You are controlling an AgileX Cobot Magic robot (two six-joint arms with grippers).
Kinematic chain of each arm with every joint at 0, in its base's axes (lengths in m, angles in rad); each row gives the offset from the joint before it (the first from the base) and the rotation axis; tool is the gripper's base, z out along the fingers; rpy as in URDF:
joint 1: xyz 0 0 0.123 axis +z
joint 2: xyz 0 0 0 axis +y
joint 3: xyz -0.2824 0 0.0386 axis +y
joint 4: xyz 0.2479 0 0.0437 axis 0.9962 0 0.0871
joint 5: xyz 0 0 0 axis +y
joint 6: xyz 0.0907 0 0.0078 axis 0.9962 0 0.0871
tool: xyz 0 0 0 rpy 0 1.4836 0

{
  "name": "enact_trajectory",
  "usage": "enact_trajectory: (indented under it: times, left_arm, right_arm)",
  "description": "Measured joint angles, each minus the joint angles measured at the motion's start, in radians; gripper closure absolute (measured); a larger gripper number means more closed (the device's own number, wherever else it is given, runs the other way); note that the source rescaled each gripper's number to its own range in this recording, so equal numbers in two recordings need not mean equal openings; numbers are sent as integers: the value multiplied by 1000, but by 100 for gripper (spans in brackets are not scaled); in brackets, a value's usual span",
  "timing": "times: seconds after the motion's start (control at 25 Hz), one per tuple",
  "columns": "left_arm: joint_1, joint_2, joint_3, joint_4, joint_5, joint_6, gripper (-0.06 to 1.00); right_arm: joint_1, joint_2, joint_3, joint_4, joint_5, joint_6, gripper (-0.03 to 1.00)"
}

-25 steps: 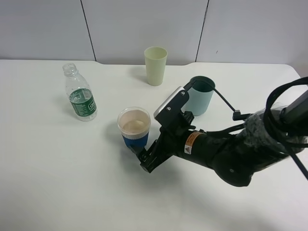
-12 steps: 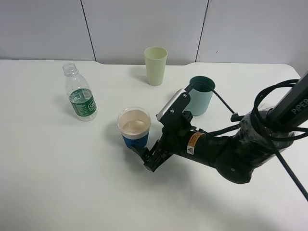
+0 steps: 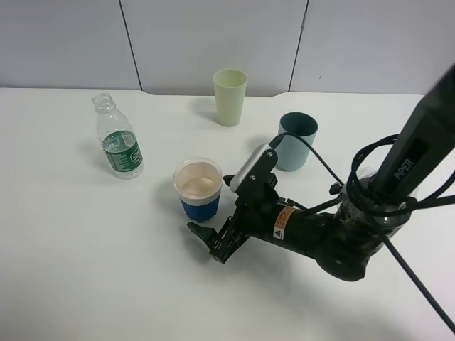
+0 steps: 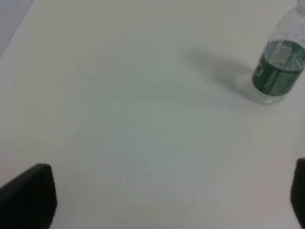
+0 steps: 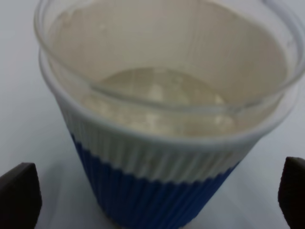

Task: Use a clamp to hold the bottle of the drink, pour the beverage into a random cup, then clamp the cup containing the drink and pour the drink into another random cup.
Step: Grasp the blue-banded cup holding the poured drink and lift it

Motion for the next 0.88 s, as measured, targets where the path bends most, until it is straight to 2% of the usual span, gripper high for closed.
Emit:
enact_trajectory:
  times: [0.2,0.88]
  left_arm:
    - [0,0,0,0,0,0,-6]
    - [0,0,0,0,0,0,-6]
  right_arm:
    - [0,26,-11,0,-3,2,-3]
    - [-5,106,-197,-84,-5,18,-3]
